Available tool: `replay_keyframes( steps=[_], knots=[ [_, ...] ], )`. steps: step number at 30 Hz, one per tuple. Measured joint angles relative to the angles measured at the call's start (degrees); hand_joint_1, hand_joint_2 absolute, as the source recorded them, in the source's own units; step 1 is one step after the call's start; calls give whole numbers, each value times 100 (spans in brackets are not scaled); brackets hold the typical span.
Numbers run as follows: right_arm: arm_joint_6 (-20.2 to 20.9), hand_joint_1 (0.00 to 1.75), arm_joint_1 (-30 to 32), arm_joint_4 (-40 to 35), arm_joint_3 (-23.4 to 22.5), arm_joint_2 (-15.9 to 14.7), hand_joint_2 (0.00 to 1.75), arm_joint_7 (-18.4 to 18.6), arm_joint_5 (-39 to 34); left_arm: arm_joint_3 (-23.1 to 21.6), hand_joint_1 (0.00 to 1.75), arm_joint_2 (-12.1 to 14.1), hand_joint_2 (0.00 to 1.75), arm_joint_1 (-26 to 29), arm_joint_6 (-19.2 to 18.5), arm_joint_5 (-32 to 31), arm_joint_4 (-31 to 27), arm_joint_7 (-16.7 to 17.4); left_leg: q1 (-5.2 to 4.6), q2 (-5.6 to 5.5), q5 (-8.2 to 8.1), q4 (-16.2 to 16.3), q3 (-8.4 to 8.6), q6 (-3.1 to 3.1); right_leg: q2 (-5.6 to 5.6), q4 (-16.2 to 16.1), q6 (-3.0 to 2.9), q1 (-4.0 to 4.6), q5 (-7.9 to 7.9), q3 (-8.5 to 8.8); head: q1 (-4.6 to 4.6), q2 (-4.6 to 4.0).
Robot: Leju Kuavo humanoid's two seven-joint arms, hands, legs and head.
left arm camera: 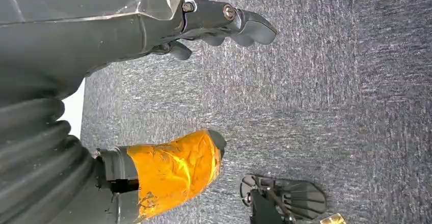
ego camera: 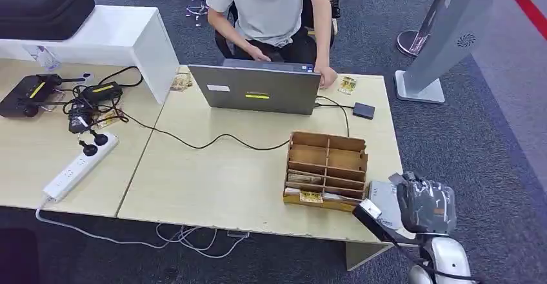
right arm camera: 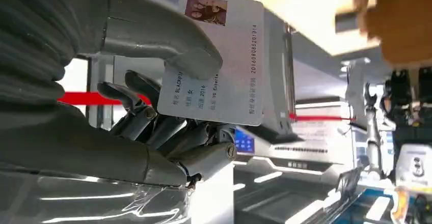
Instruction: Pass the card to the sensor for recognition and then transmit it.
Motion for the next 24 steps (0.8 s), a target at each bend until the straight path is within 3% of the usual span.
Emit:
replay_keyframes(
  steps=[24],
  knots=[
    [-138,175,-113,1018,-15,273,175,18,-7,0,0,0,175,-1,-2,-4,0,7,0,0,0,0,1,0,1,0,-1,1,-1,0,2,0]
  ],
)
